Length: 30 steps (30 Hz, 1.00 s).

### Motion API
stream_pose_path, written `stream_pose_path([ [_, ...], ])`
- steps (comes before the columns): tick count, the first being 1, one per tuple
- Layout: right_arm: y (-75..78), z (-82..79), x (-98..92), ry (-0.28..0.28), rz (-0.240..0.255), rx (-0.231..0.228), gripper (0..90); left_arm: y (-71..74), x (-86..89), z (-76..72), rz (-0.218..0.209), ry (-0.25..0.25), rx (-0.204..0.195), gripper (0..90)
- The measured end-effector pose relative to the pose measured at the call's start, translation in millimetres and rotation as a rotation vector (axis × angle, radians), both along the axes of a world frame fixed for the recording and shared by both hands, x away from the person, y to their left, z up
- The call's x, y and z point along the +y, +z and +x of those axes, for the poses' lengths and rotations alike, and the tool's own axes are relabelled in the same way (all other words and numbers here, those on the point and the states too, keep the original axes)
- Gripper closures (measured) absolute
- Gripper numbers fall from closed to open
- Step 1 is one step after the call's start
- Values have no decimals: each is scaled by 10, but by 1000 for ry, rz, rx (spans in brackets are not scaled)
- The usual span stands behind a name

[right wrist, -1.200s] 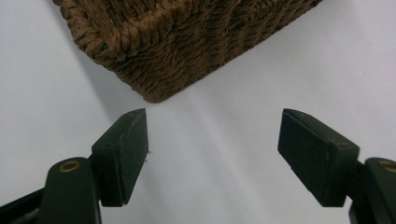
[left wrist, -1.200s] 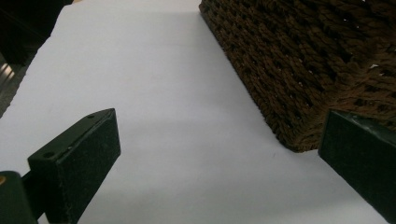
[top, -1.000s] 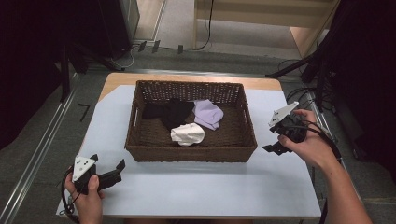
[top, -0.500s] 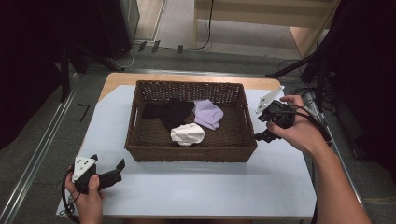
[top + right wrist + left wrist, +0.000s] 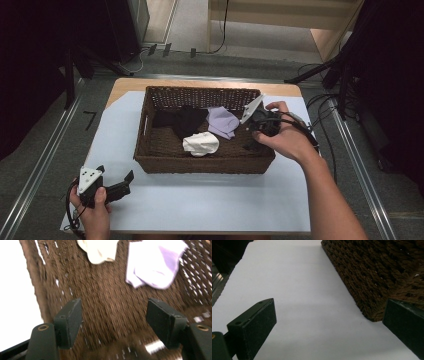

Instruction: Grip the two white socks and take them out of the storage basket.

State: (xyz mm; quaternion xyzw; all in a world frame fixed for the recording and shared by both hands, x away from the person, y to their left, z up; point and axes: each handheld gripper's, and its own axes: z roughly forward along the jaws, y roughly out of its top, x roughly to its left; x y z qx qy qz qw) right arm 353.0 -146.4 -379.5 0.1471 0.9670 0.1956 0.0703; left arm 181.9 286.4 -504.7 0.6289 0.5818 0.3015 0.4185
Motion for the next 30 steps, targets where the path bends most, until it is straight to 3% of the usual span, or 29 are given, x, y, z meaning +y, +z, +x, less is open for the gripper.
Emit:
stream_pose_path([
  [18, -445, 168, 989, 109, -37, 23, 271, -1, -4, 0, 0, -4, -1, 0],
  [23, -585, 207, 1200, 102, -97, 15, 251, 0, -2, 4, 6, 0, 6, 0],
  [30, -723, 300, 1408, 70, -89, 43, 259, -2, -8, 5, 5, -1, 1, 0],
])
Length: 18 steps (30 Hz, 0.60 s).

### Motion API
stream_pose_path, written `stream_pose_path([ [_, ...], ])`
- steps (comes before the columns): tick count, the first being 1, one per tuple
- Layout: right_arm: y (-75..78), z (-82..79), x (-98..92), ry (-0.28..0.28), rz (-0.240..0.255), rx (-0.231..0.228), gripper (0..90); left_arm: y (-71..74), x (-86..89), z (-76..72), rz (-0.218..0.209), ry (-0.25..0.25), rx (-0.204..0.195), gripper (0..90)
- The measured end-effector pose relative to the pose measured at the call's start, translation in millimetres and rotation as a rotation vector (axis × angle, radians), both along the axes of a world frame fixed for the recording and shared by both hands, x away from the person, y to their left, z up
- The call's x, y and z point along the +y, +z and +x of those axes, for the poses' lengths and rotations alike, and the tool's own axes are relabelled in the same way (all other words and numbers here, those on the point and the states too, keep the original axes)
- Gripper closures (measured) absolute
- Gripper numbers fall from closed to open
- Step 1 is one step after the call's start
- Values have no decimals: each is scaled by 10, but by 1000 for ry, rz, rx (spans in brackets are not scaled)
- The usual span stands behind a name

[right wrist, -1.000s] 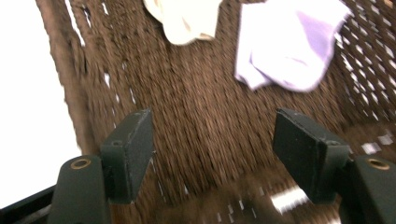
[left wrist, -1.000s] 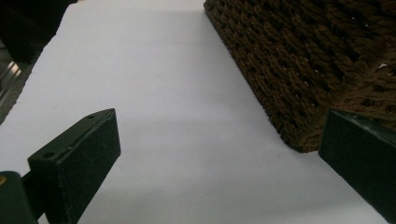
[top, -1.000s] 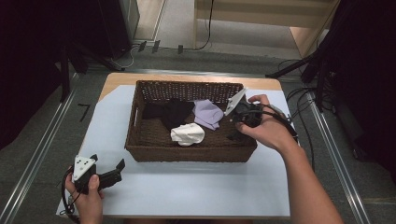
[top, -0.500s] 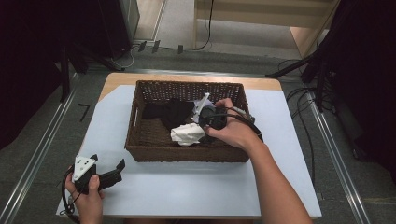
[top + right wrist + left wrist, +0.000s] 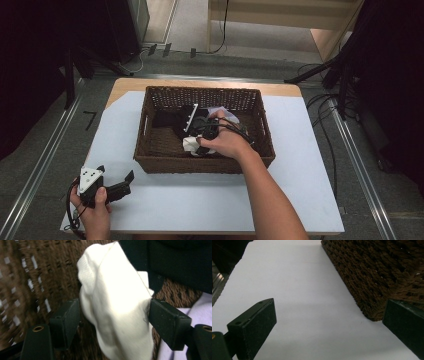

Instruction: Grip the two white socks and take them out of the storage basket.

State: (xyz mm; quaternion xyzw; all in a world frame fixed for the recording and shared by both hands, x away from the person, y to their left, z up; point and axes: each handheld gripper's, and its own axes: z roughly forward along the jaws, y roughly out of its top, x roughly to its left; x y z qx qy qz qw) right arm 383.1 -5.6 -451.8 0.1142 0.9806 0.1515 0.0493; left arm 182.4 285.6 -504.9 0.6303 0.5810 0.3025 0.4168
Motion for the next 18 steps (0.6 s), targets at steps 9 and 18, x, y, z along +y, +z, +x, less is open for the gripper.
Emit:
stream_pose_path([
  [9, -120, 45, 113, -52, -43, -49, 399, 1, 1, 3, 1, 0, 5, 0],
  [18, -47, -7, 15, -10, -89, -33, 682, 0, 2, 6, -3, -4, 8, 2],
])
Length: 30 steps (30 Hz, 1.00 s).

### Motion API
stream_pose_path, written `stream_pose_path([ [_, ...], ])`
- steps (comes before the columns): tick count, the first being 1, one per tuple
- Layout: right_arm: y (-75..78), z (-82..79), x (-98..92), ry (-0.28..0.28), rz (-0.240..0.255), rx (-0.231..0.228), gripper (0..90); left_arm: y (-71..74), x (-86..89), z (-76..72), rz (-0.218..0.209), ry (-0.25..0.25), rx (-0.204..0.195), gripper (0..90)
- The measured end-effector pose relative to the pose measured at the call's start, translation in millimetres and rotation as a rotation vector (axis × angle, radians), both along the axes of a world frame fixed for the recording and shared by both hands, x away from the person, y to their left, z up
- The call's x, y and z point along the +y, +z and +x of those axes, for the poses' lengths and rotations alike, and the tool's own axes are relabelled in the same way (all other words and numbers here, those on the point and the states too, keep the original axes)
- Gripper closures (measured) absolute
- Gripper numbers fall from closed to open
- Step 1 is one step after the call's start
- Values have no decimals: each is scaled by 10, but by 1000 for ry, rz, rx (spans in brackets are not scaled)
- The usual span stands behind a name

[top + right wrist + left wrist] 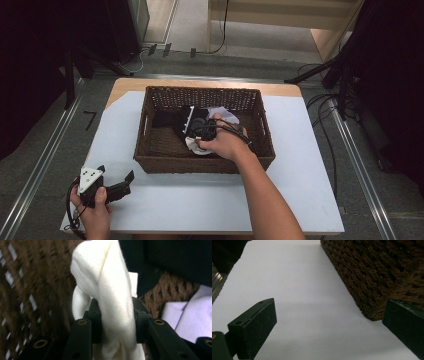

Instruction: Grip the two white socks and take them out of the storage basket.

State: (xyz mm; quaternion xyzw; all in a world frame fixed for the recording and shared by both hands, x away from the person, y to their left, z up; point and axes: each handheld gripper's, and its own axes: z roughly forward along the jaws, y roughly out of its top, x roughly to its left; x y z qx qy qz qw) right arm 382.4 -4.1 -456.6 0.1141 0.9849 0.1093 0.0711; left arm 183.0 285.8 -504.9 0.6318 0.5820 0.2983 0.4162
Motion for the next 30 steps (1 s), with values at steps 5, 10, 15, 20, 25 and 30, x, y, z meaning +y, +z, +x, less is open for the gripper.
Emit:
stream_pose_path([
  [5, 58, -25, -111, 25, -9, 31, 694, 0, -1, 0, 0, -2, 2, 3],
  [10, 137, -50, -327, 26, -15, 41, 700, 1, 1, -1, 1, -6, 1, 2],
  [15, 190, -77, -527, 7, 0, 38, 701, 2, 3, -8, 3, -7, -6, 5],
  [20, 227, -89, -727, -11, 4, 44, 702, 3, 3, -9, 1, -8, -7, 6],
  [25, 265, -88, -903, -35, -8, 48, 702, 2, 2, -11, 0, -6, -9, 6],
  [30, 292, -83, -1031, -48, -7, 50, 702, 2, 3, -13, -4, -4, -13, 6],
])
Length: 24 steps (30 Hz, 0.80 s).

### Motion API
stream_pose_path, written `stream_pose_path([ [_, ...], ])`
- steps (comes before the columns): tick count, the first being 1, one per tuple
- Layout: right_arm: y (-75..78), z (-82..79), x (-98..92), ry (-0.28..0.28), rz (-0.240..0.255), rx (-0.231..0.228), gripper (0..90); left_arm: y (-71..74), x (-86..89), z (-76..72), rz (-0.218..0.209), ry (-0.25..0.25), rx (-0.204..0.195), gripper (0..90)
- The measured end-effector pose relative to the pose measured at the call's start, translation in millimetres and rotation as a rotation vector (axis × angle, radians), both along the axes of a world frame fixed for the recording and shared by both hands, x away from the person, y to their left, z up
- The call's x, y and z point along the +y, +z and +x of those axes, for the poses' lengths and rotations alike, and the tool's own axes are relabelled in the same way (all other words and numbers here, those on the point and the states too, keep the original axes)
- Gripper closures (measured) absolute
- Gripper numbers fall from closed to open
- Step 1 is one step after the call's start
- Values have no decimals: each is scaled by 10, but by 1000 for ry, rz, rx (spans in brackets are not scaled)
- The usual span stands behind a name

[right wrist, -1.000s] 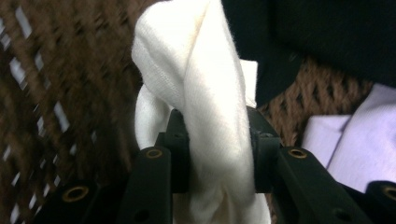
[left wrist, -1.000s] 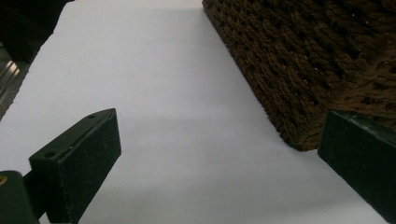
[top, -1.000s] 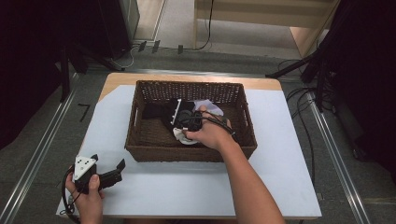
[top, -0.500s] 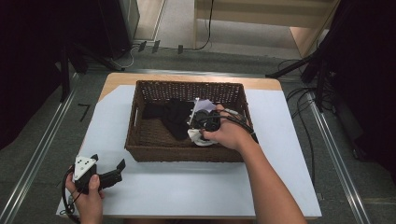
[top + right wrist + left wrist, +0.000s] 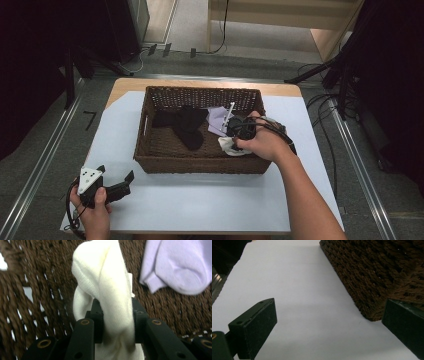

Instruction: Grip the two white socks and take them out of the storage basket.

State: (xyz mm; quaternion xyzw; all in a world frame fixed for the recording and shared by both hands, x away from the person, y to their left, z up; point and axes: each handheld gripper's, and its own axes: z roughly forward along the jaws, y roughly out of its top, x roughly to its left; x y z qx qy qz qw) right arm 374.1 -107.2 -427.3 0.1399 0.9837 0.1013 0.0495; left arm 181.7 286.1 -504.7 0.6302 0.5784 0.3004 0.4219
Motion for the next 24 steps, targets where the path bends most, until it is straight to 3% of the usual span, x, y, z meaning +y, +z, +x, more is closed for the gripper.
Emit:
stream_pose_path([
  [5, 111, -14, -85, -14, 36, -12, 702, 1, 1, -2, 3, -2, 1, 6],
  [24, 526, -54, -142, -10, 38, -23, 702, 2, 2, -8, 0, 1, -3, 6],
])
